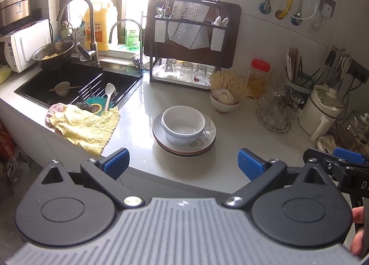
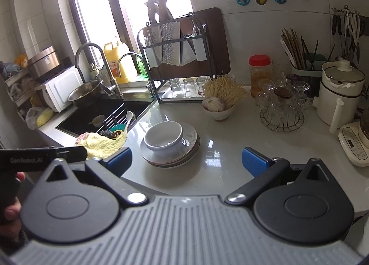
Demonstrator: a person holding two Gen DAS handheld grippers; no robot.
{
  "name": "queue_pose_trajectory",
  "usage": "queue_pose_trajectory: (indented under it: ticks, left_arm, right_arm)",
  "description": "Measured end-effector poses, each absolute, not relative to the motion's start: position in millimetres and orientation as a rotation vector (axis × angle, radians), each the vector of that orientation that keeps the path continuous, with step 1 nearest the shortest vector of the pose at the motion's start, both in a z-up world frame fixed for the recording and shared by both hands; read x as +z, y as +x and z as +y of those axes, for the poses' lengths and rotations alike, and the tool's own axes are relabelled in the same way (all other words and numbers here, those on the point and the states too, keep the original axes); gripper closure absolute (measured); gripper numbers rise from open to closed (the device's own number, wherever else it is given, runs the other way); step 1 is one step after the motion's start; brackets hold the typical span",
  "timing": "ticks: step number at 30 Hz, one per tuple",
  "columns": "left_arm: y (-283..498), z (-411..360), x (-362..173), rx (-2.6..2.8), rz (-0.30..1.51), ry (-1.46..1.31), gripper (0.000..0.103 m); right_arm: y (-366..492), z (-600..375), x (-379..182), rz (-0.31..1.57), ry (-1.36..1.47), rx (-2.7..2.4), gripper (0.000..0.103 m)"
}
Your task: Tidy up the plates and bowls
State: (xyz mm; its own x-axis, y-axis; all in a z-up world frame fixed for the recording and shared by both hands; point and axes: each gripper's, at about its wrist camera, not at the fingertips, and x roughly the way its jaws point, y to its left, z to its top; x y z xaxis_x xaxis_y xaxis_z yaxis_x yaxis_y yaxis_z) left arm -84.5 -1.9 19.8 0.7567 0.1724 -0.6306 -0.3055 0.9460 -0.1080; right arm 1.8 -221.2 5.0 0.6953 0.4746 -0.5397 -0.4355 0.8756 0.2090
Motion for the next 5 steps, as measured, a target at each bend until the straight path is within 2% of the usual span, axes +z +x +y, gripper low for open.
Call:
queue_pose_trajectory:
  ticks: [5]
  left_arm:
    - [-86.2,-2.1,19.7,0.263,0.662,-0.208,0.001]
  right_arm:
    - [1.7,-220.4,3.8,0.621,0.064,0.511,0.000]
